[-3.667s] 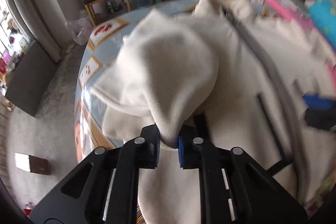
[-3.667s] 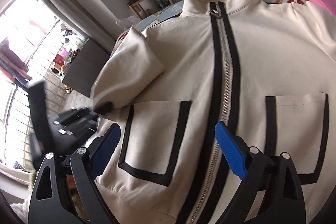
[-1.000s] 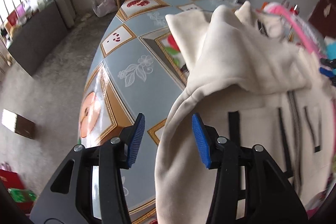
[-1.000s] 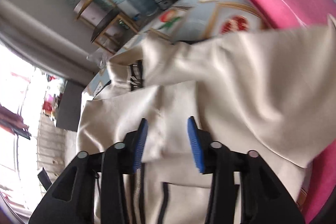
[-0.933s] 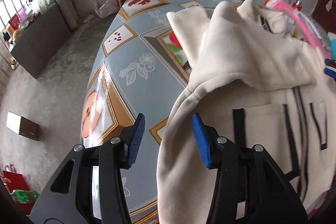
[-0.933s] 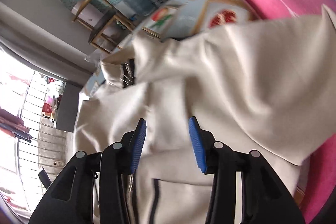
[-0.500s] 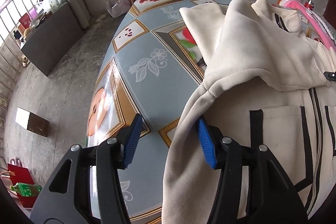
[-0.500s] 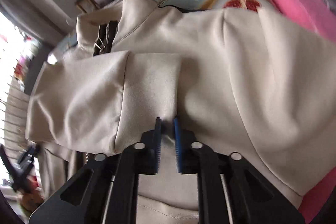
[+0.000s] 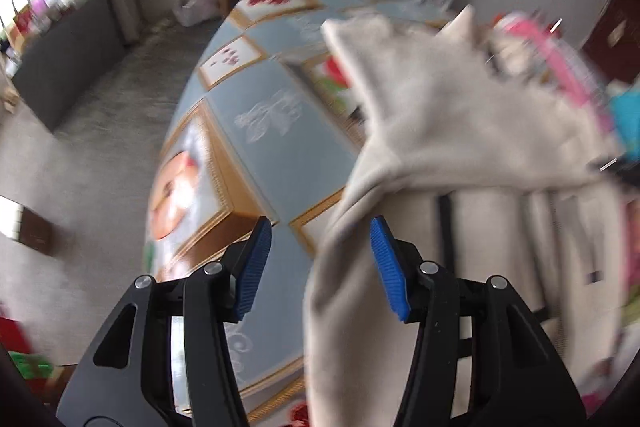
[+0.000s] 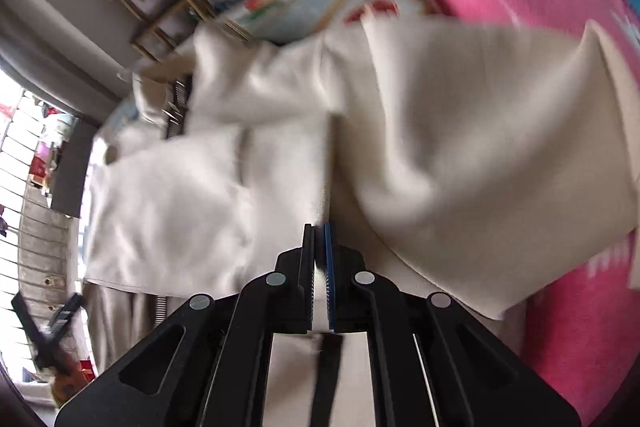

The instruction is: Fold large clothes

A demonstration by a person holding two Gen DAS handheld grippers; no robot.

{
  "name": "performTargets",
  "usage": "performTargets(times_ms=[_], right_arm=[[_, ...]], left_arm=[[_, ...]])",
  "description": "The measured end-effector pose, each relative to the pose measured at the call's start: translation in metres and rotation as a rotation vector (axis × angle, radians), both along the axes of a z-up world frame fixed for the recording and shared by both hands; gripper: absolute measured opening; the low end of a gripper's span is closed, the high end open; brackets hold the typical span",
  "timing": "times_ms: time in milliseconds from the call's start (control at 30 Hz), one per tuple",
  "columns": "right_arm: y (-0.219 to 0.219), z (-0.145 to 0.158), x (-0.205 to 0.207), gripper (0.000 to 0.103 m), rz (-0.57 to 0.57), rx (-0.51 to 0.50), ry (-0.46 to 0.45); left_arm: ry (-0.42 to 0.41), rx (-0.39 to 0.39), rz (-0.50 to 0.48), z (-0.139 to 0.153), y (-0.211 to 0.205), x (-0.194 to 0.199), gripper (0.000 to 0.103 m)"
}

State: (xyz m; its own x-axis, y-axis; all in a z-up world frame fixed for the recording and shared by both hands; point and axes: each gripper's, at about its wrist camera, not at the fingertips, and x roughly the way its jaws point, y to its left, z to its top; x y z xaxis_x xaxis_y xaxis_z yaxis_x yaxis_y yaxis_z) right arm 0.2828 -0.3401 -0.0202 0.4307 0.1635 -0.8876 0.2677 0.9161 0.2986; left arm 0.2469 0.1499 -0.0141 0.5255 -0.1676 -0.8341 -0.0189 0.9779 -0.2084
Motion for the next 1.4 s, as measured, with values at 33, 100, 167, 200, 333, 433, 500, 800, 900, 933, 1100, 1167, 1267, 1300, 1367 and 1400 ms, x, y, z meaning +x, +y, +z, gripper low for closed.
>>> performTargets(times_ms=[33, 100, 167, 200, 333, 433, 500, 800, 900, 933, 1100, 1167, 1267, 1300, 1367, 1400], right_arm=[[0.002, 0.004, 0.0, 0.005, 0.006, 0.013, -0.03], [0.005, 0.014, 0.0, 0.005, 0.023, 0.027, -0.084], [0.008, 0.022, 0.001, 0.006, 0.038, 0.03, -0.11], [0.008, 0.022, 0.001, 0.007, 0.032, 0.026, -0.105], [-0.013, 0.019, -0.006, 0.02, -0.043, 0.008, -0.083], [-0.023, 0.021, -0.009, 0.02, -0.073, 0.027, -0.112], [-0.014, 0.022, -0.001, 0.02, -0.041, 0.033, -0.136], [0.056, -0.01, 0.035, 0.022, 0.127, -0.148, -0.056], [0.067, 0.001, 0.023, 0.033, 0.113, -0.208, -0.024], [0.072, 0.008, 0.014, 0.042, 0.122, -0.217, -0.038], [0.07, 0.029, -0.031, 0.061, 0.11, -0.266, -0.069], [0.055, 0.04, -0.052, 0.061, 0.077, -0.283, -0.079], [0.026, 0.061, -0.078, 0.061, -0.003, -0.337, -0.104], [0.014, 0.068, -0.085, 0.061, -0.032, -0.347, -0.111], [-0.012, 0.081, -0.1, 0.061, -0.094, -0.377, -0.116], [-0.022, 0.086, -0.106, 0.061, -0.116, -0.401, -0.117]], left_arm=[[-0.013, -0.018, 0.002, 0.005, 0.002, 0.002, 0.05], [-0.037, -0.053, 0.013, 0.017, 0.008, 0.008, 0.05], [-0.033, -0.087, 0.033, 0.02, 0.011, 0.019, 0.05], [-0.029, -0.097, 0.044, 0.02, 0.011, 0.025, 0.05], [-0.009, -0.088, 0.062, 0.012, 0.004, 0.034, 0.05], [0.012, -0.038, 0.037, 0.003, -0.011, 0.035, 0.05], [0.023, 0.028, 0.033, -0.003, -0.02, 0.036, 0.05], [0.013, 0.121, 0.042, 0.001, -0.026, 0.022, 0.05], [-0.01, 0.12, 0.028, 0.012, -0.029, 0.018, 0.05], [-0.021, 0.116, 0.024, 0.016, -0.032, 0.018, 0.053], [0.002, 0.101, -0.025, 0.019, -0.055, 0.031, 0.066], [0.03, 0.097, -0.052, 0.014, -0.068, 0.043, 0.068], [0.058, 0.115, -0.075, 0.002, -0.084, 0.061, 0.071], [0.068, 0.131, -0.078, -0.002, -0.088, 0.065, 0.071], [0.1, 0.156, -0.076, -0.014, -0.095, 0.073, 0.072], [0.106, 0.162, -0.072, -0.018, -0.096, 0.074, 0.072]])
